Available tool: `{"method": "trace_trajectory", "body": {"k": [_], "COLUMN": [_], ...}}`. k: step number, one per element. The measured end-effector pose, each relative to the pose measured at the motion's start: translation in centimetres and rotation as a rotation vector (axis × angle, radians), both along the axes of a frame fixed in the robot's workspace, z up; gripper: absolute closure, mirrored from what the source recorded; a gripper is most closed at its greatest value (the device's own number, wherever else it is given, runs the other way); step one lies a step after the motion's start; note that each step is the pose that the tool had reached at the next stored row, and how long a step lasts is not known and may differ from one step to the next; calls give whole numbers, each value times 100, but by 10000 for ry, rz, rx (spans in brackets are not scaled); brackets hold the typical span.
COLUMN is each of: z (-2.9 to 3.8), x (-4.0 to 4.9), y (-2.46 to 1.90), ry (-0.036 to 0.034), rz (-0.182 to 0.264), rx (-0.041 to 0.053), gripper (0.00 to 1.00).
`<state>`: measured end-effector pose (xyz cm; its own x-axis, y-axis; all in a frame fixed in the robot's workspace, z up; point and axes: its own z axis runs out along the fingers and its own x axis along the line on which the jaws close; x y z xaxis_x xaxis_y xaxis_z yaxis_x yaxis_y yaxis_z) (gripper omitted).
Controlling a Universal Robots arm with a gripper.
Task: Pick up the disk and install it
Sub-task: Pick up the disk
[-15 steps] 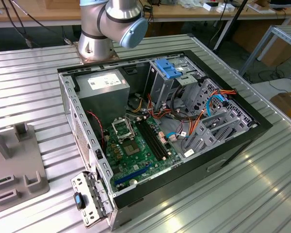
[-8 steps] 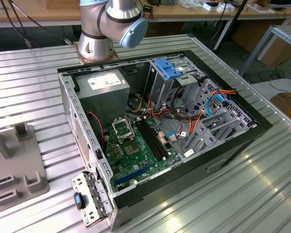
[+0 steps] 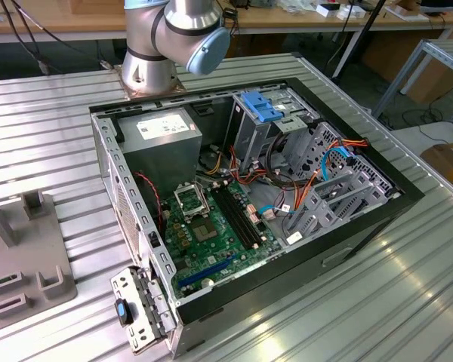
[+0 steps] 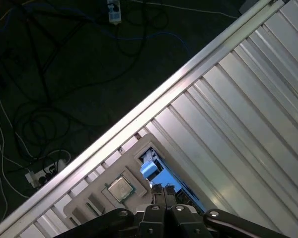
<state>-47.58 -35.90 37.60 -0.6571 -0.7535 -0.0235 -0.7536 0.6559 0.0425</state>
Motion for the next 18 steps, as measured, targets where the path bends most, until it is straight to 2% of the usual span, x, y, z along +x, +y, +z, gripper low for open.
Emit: {"method": "trace_trajectory", "body": {"k": [3,6,12,13,14,16,17,18], "z": [0,-1,-8,-13,-15,-18,-18,-19], "x": [0,0,0,0,0,0,0,0], "y": [0,0,0,0,0,0,0,0], "ry": [0,-1,-1,-1,-1,0,0,-1], "rz": [26,372,1713,2268,2601,2993,3503,3686], "rx": [0,0,0,0,0,0,0,0], "gripper": [89,89,89,89,89,89,89,89]}}
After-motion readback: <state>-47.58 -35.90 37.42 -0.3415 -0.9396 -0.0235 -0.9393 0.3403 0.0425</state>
